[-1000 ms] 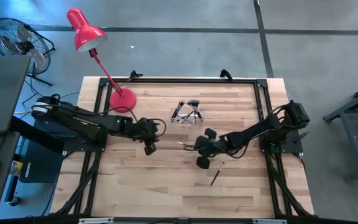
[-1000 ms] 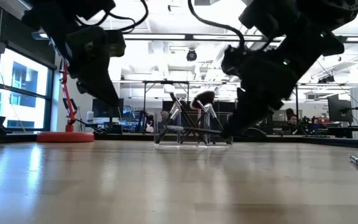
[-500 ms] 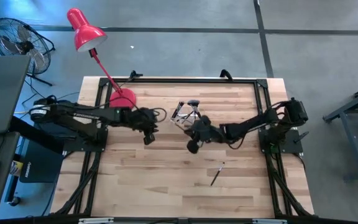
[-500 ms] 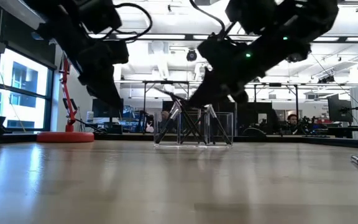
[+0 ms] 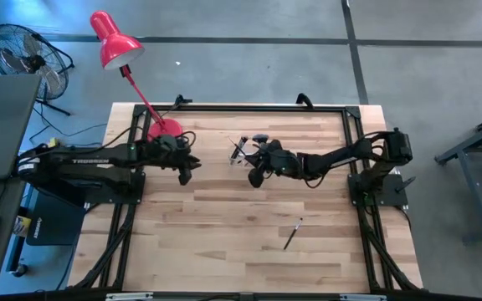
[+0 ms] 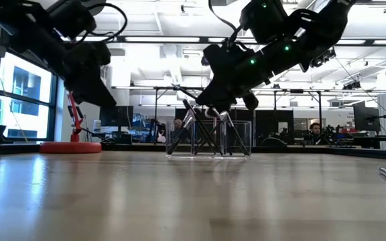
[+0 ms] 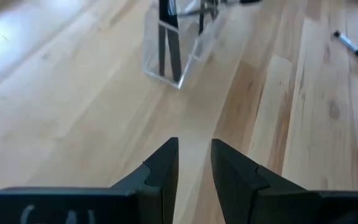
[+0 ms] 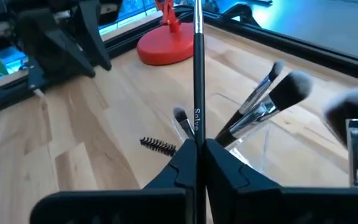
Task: Pick & Place Makeup Supplies
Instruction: Put the makeup brush into the transparent organizer
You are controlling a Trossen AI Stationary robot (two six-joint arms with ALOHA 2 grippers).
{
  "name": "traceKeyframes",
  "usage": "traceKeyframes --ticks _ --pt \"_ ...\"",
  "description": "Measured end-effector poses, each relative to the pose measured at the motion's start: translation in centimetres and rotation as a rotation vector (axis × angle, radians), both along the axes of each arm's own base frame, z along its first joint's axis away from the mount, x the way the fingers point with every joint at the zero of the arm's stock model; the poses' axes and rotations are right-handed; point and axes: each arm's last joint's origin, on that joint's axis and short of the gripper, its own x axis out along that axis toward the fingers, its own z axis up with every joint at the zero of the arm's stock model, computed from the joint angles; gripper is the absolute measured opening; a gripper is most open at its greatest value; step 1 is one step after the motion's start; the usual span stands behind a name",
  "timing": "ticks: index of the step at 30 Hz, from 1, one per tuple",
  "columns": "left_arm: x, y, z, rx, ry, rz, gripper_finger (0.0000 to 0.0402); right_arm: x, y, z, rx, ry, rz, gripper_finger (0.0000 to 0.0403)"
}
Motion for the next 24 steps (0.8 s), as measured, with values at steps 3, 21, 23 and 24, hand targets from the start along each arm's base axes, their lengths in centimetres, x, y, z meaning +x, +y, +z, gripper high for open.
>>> traceKeyframes --ticks 3,21,23,24 --pt "-0.5 -0.1 0.1 0.009 -0.017 0.003 0.0092 0.0 -0.2 0.0 -0.024 0.007 -0.022 0.0007" --pt "-0.5 -0.3 0.2 0.009 -0.026 -0.047 0.0092 -0.7 -4.6 -0.7 -0.005 0.078 0.013 0.0011" --pt "-0.5 -0.3 0.2 -0.001 -0.028 -0.057 0.0092 -0.8 -4.6 -0.8 0.006 0.088 0.033 0.0012" --pt "-0.5 -0.3 0.2 -0.001 -0.029 -0.058 0.0092 -0.8 -4.6 -0.8 0.007 0.094 0.034 0.0012"
